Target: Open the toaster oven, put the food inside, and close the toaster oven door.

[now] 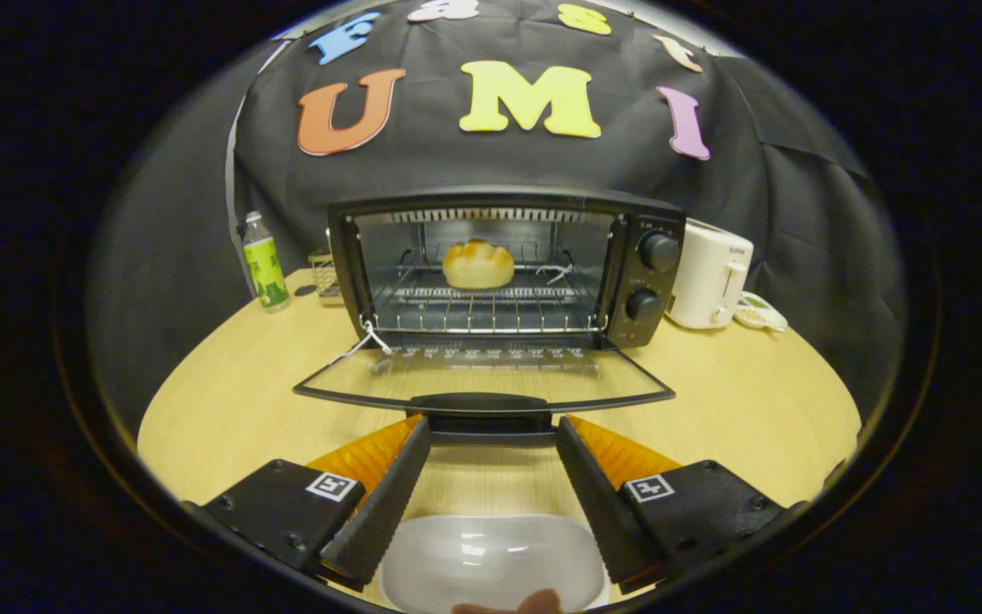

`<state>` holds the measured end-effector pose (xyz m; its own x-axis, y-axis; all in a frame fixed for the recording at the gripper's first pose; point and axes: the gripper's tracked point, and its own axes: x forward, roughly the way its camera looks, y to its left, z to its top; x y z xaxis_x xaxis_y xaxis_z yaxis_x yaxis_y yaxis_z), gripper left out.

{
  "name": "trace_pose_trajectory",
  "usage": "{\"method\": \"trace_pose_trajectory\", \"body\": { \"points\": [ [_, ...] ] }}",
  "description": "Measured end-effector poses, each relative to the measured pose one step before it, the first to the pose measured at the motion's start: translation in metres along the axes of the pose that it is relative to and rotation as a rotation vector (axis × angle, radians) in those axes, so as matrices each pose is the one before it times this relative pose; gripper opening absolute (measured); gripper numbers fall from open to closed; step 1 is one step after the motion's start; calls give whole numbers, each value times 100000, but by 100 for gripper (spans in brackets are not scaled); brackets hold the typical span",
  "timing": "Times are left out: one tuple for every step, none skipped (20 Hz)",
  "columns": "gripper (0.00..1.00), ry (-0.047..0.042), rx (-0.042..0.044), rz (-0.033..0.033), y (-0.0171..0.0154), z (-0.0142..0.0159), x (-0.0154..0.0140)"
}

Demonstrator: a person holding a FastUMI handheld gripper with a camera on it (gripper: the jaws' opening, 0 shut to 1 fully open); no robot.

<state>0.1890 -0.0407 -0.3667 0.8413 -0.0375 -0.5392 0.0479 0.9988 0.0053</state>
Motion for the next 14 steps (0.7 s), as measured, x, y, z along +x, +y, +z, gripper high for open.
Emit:
{"method": "trace_pose_trajectory", "body": {
  "points": [
    [99, -3078, 611, 355, 100, 957, -415],
    [99, -2425, 272, 378, -8, 895, -298],
    [99, -2875, 452, 486, 25, 929, -450],
    [99, -2756, 258, 398, 47, 891, -270],
    [99, -1803, -57, 288, -39, 1028, 87],
    [99, -1579, -172, 396, -5, 809, 2],
    [99, -1803, 297, 654, 53, 1245, -33],
    [99, -1725, 1117, 879, 130, 1145, 371],
    [99, -611, 1131, 901, 123, 789, 536],
    [99, -255, 1819, 833, 12, 667, 581],
    [99, -443, 1205, -61, -106, 1390, 727],
    [99, -1653, 778, -390, -168, 1598, 533],
    [99, -2658, -198, -241, 51, 2026, 577],
    [99, -3202, -802, -236, 79, 1618, -320]
  ]
}}
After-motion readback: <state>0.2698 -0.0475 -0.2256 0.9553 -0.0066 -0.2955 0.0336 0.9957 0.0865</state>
